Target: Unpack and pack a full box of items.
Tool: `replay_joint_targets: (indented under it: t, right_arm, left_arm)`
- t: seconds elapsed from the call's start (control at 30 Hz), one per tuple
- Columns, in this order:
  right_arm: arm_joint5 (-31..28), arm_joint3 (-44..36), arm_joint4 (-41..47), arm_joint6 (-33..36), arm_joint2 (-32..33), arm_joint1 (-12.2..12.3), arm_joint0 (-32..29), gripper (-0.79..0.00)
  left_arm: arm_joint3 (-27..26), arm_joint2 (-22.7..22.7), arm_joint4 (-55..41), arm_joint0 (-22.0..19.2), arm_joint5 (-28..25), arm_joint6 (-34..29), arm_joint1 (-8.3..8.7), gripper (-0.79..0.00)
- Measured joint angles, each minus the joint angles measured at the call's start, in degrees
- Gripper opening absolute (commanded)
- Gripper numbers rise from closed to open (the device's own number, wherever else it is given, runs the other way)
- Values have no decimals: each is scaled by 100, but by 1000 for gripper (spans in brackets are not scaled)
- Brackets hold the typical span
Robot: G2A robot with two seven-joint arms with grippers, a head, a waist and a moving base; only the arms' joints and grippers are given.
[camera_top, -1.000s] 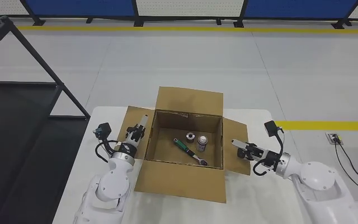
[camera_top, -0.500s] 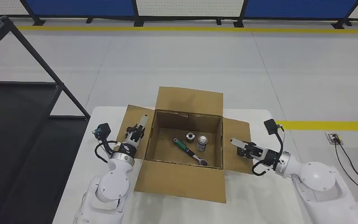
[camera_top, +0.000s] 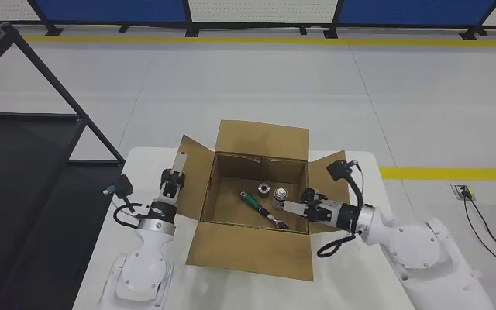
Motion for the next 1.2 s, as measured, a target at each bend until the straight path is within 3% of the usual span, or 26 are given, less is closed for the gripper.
replay_joint_targets:
  t: [0.13, 0.57, 0.93, 1.2]
  right_arm:
    - [244, 212, -301, -55, -544, -97, 454, 0]
    - [219, 187, -325, -38, -572, -100, 448, 0]
    - [151, 369, -1772, 51, -1535, -263, 1053, 0]
    - [913, 981, -2576, 21, -2226, -516, 1731, 0]
  left_arm:
    - [-300, -179, -399, 272, -282, 13, 5, 0]
    - [-341, -207, -469, 322, -346, -27, 8, 0]
    - [-407, -442, -921, 384, -315, -16, 15, 0]
    - [-594, -716, -1387, 669, -582, 250, 9, 0]
